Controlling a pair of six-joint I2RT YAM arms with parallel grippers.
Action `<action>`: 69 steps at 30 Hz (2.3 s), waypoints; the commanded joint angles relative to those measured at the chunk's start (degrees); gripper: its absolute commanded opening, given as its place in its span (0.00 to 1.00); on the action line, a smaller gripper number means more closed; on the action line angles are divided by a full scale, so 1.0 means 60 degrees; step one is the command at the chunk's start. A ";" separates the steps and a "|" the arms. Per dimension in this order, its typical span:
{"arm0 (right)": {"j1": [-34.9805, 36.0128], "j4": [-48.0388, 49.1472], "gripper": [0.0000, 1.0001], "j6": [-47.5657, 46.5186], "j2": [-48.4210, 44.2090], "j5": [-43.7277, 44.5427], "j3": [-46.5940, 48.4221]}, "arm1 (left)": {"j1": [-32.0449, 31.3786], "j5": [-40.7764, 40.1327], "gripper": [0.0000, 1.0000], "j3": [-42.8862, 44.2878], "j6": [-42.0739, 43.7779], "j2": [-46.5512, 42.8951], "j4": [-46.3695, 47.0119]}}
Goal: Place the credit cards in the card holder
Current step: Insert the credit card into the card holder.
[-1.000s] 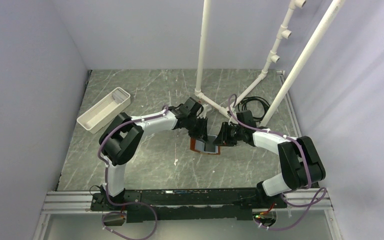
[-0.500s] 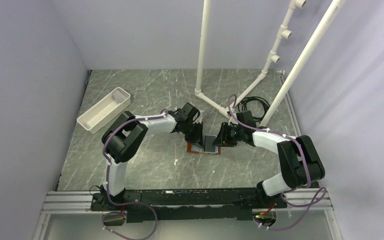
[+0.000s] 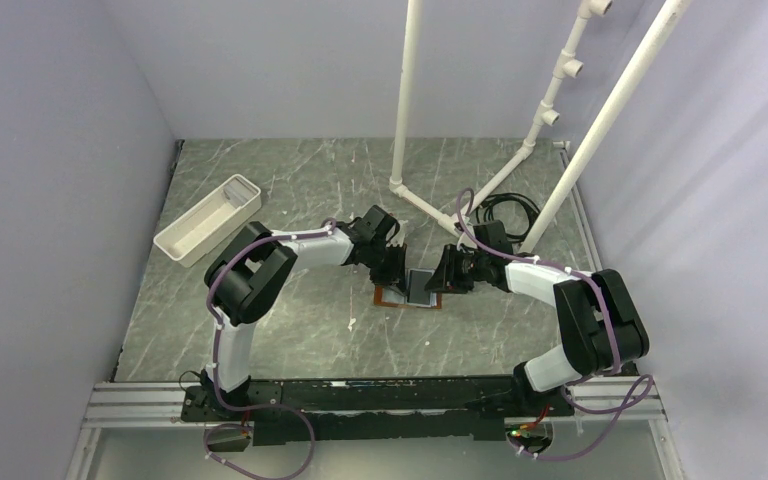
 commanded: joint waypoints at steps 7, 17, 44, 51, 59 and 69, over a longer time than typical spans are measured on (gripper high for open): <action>-0.0017 0.0619 0.27 0.0365 -0.0225 -0.0631 0.0033 | -0.0025 0.0016 0.06 -0.0199 0.0004 0.0167 0.0368; -0.0009 0.2408 0.27 0.1703 -0.0058 -0.1829 -0.0467 | -0.0028 0.0121 0.05 -0.0280 -0.0040 0.0138 0.0471; -0.0438 0.0115 0.35 0.0282 -0.1048 -0.0311 -0.0390 | 0.0163 0.1803 0.18 0.0130 -0.0995 -0.0675 0.1414; -0.0575 0.0305 0.27 0.0315 -0.0815 -0.0506 -0.0449 | 0.0162 0.1954 0.07 0.0324 -0.1003 -0.0084 0.1667; -0.0643 0.0229 0.33 0.0229 -0.0686 -0.0465 -0.0469 | 0.0229 0.1398 0.00 0.0267 -0.0705 0.0330 0.1286; -0.0686 0.0307 0.38 0.0231 -0.0419 -0.0623 -0.0488 | 0.0362 0.1253 0.00 -0.0313 -0.0709 0.0492 0.1599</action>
